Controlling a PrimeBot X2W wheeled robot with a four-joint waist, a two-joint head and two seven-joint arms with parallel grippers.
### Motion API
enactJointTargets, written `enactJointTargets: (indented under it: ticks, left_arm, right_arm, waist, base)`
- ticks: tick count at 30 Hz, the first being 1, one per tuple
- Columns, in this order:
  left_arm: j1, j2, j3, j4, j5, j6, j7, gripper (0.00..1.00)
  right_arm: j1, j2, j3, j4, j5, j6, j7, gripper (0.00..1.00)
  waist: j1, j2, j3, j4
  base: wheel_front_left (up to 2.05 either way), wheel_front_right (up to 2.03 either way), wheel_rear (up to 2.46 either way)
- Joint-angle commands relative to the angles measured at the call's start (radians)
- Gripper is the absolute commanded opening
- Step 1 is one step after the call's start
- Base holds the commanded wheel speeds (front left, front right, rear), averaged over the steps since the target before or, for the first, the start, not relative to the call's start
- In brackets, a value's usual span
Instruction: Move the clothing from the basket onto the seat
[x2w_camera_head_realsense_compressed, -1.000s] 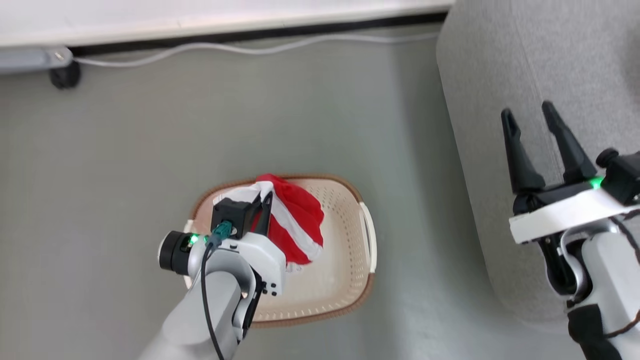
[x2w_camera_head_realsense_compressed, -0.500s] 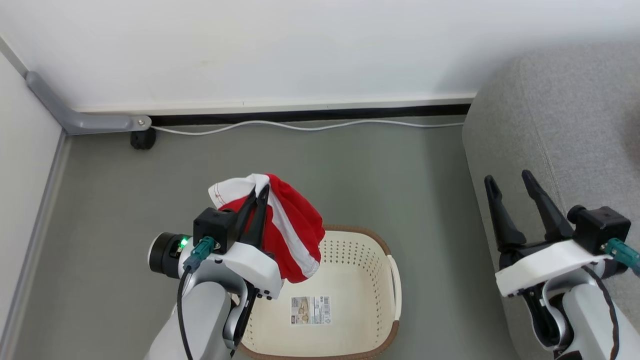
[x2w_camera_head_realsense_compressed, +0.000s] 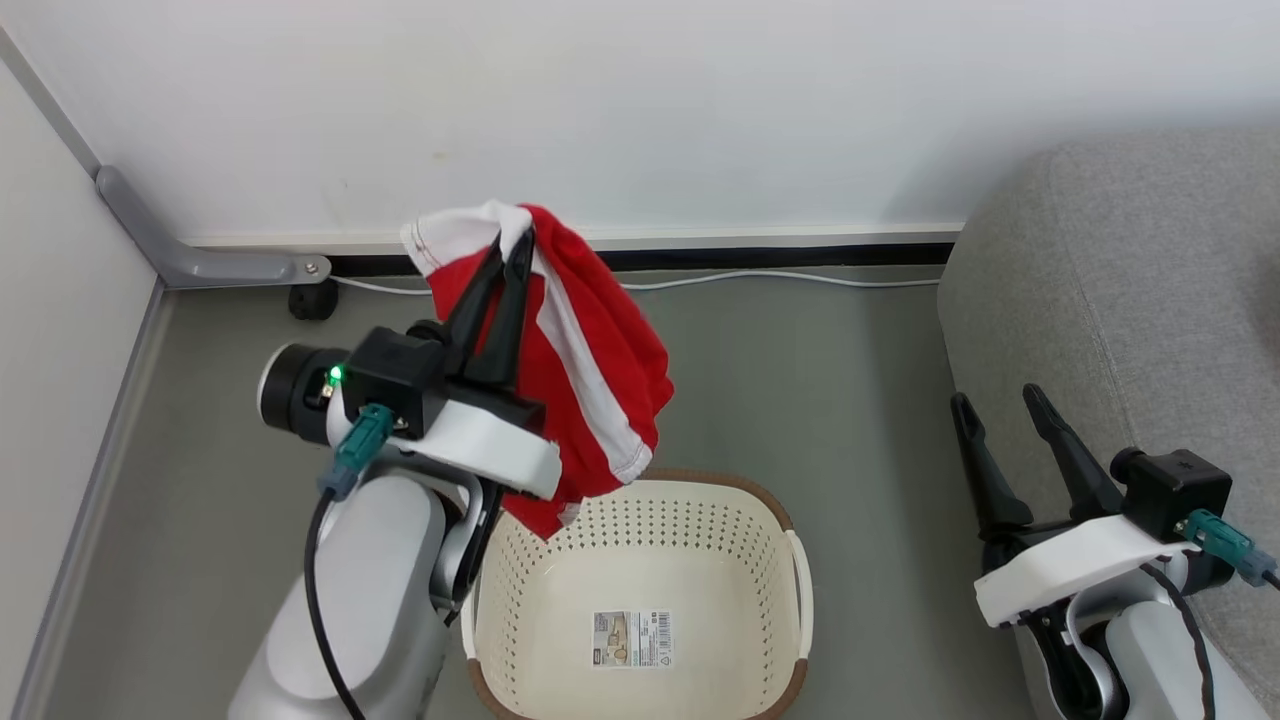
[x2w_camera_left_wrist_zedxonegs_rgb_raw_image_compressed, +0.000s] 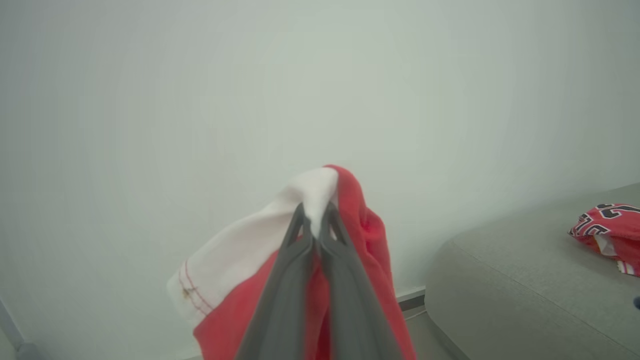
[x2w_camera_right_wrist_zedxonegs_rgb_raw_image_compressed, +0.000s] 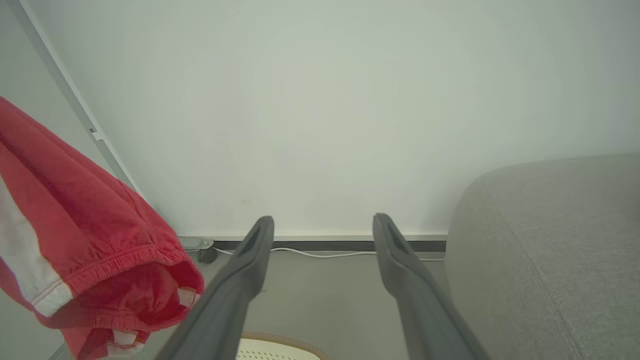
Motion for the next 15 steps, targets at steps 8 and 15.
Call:
enactJointTargets:
  ticks: [8,15]
  left_arm:
    - [-0.119,0.02,0.059,-0.093,0.026,-0.012,-0.009,0.0]
    - [-0.135,0.016,0.05,-0.105,0.021,-0.012,-0.009,0.0]
  right_arm:
    - [-0.006,-0.004,0.018,-0.015,-0.008,0.0,-0.006,1.0]
    - [-0.047,0.001,0.076,-0.064,0.003,0.0,-0.006,1.0]
  waist:
    - [0.0,0.0,0.012,-0.004]
    - [0.0,0.0,0.02,-0.012]
  base:
    - [0.0,0.0,0.0]
    - [0.0,0.0,0.0]
